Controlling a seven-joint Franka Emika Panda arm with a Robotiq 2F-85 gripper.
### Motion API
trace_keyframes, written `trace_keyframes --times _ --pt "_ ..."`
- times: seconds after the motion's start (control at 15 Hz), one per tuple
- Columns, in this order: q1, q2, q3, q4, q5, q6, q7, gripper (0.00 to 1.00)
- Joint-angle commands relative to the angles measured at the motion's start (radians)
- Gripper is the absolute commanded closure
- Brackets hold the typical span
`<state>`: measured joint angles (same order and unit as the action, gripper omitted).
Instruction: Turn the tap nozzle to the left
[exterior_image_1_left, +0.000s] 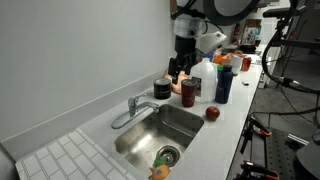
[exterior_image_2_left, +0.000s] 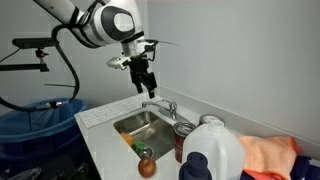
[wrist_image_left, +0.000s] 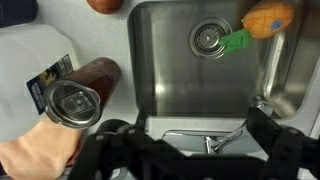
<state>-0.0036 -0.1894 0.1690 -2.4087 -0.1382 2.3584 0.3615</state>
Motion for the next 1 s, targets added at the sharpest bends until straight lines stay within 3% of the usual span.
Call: trace_keyframes --times 0.0,0.47,0.93 --pt "-0.012 0.173 -0.030 0.136 -0.074 0.046 0.013 0.00" --pt "0.040 0.422 -0.090 0.297 -0.054 0.048 -0.023 0.00" --pt "0.099 0.504 -0.086 0.383 -0.019 0.020 -0.041 0.00"
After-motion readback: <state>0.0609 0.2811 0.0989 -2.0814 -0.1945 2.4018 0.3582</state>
